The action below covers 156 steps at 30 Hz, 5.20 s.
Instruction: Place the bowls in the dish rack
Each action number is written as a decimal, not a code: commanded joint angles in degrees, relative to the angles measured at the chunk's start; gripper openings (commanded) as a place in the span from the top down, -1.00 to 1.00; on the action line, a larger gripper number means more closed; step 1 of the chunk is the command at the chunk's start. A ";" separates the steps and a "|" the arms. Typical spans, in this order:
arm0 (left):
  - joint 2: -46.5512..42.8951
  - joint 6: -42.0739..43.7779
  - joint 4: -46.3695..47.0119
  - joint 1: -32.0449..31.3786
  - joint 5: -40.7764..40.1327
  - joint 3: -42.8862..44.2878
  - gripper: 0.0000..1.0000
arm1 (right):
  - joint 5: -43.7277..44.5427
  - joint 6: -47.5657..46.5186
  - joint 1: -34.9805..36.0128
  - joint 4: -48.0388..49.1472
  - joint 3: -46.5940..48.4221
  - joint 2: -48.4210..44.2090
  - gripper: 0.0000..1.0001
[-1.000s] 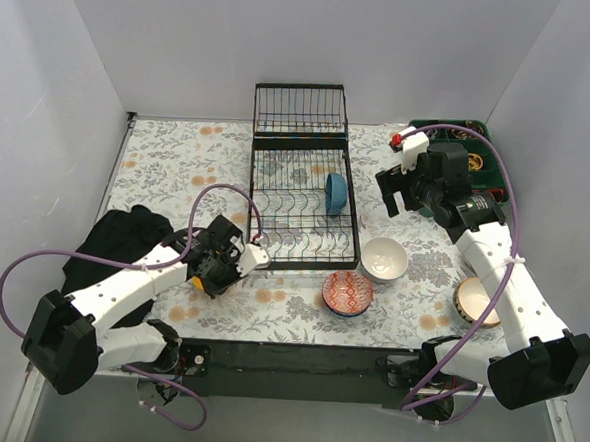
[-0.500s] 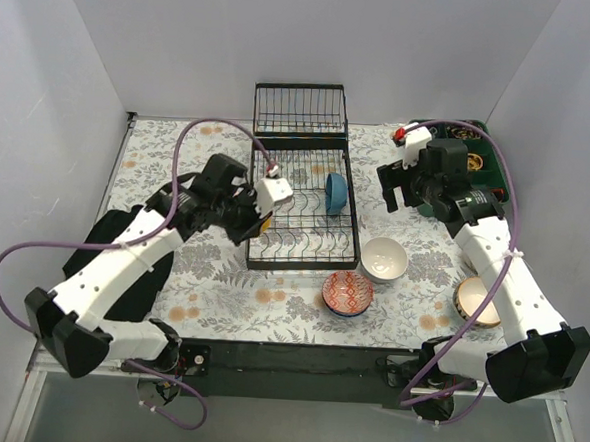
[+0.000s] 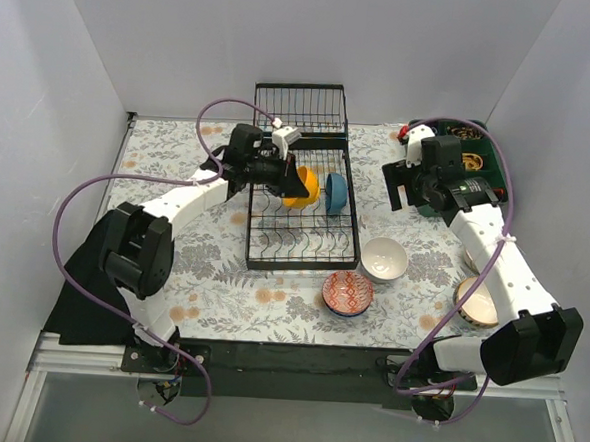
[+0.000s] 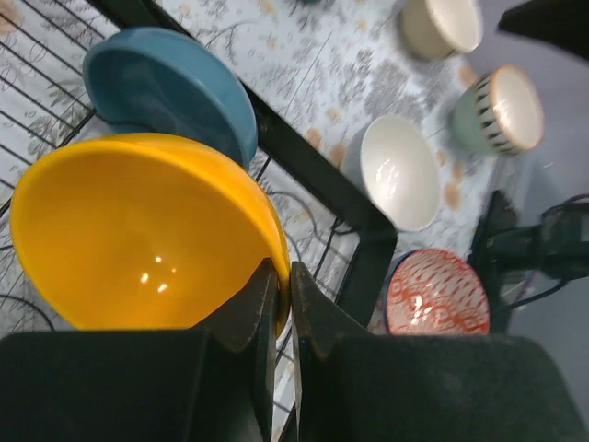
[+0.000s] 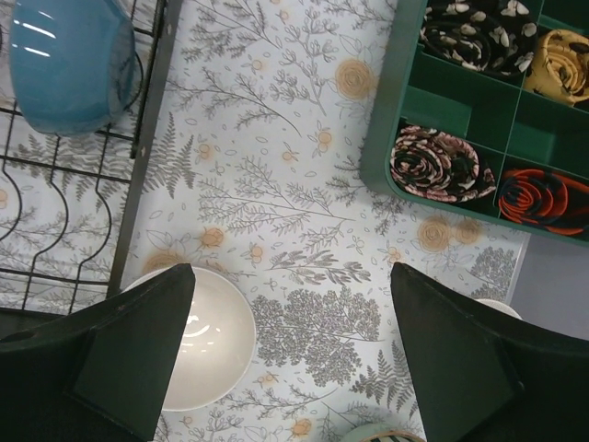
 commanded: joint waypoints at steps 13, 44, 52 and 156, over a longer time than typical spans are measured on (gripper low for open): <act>17.33 -57.63 69.91 4.44 20.45 -8.13 1.00 | 7.18 -7.30 -0.67 -3.46 8.18 5.97 -0.91; 30.19 -86.39 97.63 4.53 14.91 -4.78 1.00 | 5.69 -8.36 1.18 -4.60 11.17 13.70 -0.88; 27.81 -77.96 84.81 4.44 11.58 -9.44 0.88 | 5.25 -8.01 1.79 -4.60 10.91 13.70 -0.88; 4.26 38.68 -32.44 -41.35 -19.28 9.89 0.82 | -5.91 -2.39 -13.24 -2.14 -8.17 -17.76 -0.96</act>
